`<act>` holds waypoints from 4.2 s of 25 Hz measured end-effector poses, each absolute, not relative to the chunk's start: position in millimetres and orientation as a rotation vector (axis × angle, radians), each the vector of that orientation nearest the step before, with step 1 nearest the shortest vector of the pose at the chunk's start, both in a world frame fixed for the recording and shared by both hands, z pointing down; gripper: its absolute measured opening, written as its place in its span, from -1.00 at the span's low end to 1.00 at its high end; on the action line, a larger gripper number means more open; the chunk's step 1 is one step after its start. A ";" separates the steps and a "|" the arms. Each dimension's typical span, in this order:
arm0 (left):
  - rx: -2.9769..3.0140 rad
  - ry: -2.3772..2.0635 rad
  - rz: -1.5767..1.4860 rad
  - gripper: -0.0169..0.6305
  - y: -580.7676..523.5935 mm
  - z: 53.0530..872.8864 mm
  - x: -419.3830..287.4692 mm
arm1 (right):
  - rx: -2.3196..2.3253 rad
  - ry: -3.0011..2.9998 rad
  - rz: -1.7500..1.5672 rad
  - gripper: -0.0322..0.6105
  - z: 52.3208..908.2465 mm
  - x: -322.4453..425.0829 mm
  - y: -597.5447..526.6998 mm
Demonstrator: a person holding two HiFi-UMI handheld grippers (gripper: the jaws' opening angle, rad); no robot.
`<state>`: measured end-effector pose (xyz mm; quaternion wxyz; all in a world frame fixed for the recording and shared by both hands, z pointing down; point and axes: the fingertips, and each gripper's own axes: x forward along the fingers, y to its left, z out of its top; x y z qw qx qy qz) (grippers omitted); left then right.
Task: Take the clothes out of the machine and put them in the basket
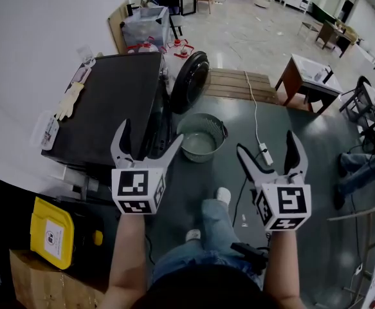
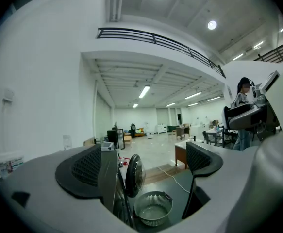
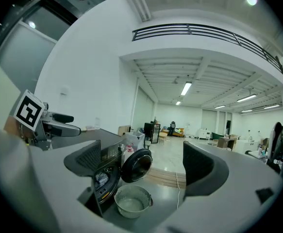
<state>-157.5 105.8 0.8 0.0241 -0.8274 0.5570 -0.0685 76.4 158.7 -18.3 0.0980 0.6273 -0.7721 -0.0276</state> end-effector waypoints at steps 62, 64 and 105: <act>-2.738 2.092 -0.985 0.55 -216.9 386.6 -71.2 | 1.494 -2.162 0.605 0.69 351.4 126.6 -217.3; -2.730 2.108 -1.000 0.55 -218.5 404.7 -81.6 | 1.479 -2.157 0.617 0.67 370.0 116.1 -218.6; -1.834 2.554 -1.448 0.55 -261.2 618.4 -320.7 | 1.122 -2.009 0.728 0.40 655.8 11.6 -216.5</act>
